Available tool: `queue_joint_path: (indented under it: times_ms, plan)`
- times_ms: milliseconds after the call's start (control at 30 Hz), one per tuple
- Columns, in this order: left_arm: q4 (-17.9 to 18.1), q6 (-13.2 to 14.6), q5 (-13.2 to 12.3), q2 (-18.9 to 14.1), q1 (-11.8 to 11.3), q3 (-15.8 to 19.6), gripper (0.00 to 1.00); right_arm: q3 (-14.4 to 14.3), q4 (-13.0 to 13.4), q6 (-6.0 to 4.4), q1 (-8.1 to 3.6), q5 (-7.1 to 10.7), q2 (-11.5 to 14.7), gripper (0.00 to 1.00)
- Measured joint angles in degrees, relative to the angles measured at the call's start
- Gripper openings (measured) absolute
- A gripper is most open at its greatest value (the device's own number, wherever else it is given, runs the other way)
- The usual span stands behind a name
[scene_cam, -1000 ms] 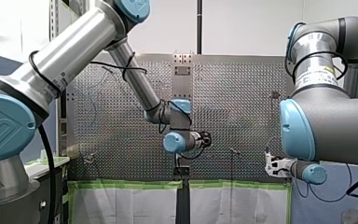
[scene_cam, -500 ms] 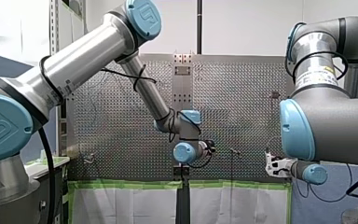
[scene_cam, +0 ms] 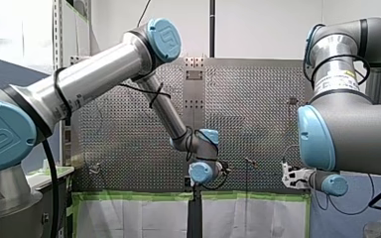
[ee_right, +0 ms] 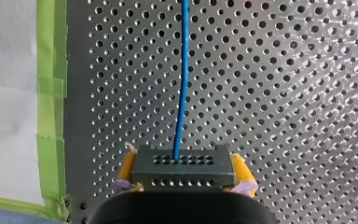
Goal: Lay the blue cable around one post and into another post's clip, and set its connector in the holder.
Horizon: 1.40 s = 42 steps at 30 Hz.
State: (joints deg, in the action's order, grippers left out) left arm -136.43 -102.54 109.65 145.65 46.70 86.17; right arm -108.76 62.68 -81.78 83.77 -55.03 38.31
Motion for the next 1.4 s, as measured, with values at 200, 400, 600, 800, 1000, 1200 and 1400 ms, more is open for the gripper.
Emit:
queue_joint_path:
  times_ms: [200,400,600,800,1000,1200,1400]
  plan:
    - [-1.17,1.39,1.54,2.74,-0.33,-2.72,0.96,0.00,-0.05,0.04,0.03,0.00,-0.01,0.00]
    - [-3.03,3.35,3.21,5.56,-0.53,-5.56,0.96,-0.01,-0.09,0.15,0.04,0.00,-0.02,0.00]
    - [-3.73,4.80,4.11,8.49,-0.19,-6.89,0.96,-0.02,-0.10,0.21,0.04,0.00,-0.02,0.00]
    - [-3.94,7.57,6.36,8.32,2.00,-6.98,0.96,-0.02,-0.14,0.35,0.04,-0.05,-0.02,0.00]
    - [-4.01,8.34,7.70,5.52,2.58,-7.00,0.99,-0.02,-0.18,0.40,0.04,-0.08,-0.08,0.00]
    - [-4.00,7.76,8.19,3.51,1.78,-6.73,0.99,-0.02,-0.28,0.48,0.03,-0.09,-0.10,0.00]
    - [-3.90,7.49,8.55,3.33,1.11,-5.90,0.99,-0.02,-0.41,0.62,0.08,-0.09,-0.18,0.00]
